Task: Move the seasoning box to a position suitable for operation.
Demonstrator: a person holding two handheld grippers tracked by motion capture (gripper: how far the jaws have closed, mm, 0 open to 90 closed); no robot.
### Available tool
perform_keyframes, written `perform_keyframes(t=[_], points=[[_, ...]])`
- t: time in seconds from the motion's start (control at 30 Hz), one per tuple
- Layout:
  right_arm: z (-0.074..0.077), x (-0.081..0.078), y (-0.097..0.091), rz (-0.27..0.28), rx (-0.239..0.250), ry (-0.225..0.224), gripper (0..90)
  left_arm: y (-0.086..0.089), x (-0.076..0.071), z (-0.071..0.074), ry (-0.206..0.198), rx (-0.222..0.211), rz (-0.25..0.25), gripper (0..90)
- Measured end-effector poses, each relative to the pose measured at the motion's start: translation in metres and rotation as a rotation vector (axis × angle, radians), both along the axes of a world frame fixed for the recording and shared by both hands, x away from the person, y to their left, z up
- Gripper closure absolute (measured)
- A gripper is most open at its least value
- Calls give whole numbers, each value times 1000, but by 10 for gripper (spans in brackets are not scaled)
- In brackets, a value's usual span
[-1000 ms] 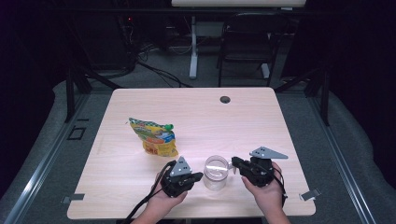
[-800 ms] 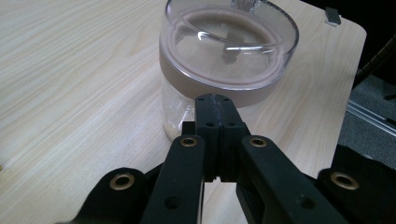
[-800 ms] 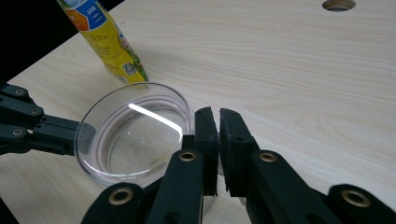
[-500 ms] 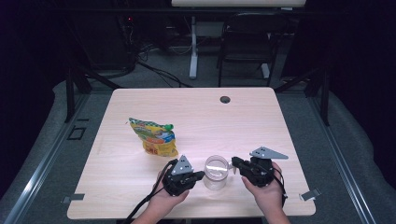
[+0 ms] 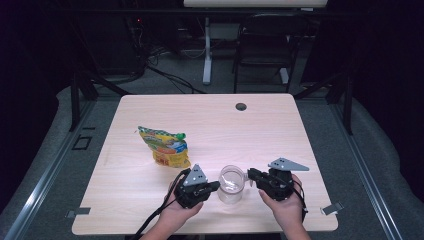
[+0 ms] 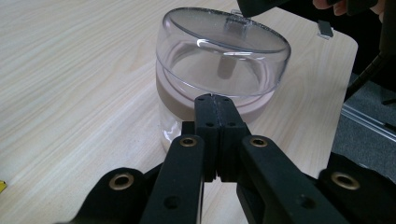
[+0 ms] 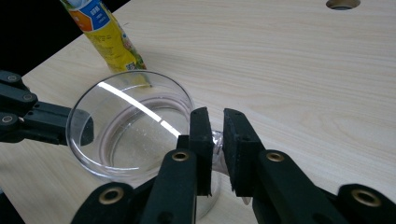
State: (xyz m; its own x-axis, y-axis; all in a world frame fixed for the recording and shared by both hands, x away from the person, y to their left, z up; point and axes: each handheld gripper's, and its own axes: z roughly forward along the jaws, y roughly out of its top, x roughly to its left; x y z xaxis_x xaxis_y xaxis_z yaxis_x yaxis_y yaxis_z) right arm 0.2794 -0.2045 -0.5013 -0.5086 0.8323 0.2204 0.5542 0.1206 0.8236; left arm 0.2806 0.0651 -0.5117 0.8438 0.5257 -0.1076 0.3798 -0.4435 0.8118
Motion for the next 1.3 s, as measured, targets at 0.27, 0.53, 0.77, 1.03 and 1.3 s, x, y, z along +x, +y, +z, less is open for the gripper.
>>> perform_keyframes(t=[0.27, 0.53, 0.77, 1.03, 1.3], points=[[0, -3, -2, 16, 7, 0, 756, -1, 1, 5, -10, -1, -9, 896], [2, -9, -4, 51, -3, -1, 669, -2, 4, 8, -9, -5, -5, 888], [2, -15, -4, 80, -24, 2, 609, -4, 5, 11, -14, -3, -2, 887], [5, -22, -3, 111, -30, -7, 548, -7, 9, 18, -26, -1, -7, 885], [3, -27, -3, 136, -76, -19, 473, -10, 10, 24, -33, 2, -14, 883]])
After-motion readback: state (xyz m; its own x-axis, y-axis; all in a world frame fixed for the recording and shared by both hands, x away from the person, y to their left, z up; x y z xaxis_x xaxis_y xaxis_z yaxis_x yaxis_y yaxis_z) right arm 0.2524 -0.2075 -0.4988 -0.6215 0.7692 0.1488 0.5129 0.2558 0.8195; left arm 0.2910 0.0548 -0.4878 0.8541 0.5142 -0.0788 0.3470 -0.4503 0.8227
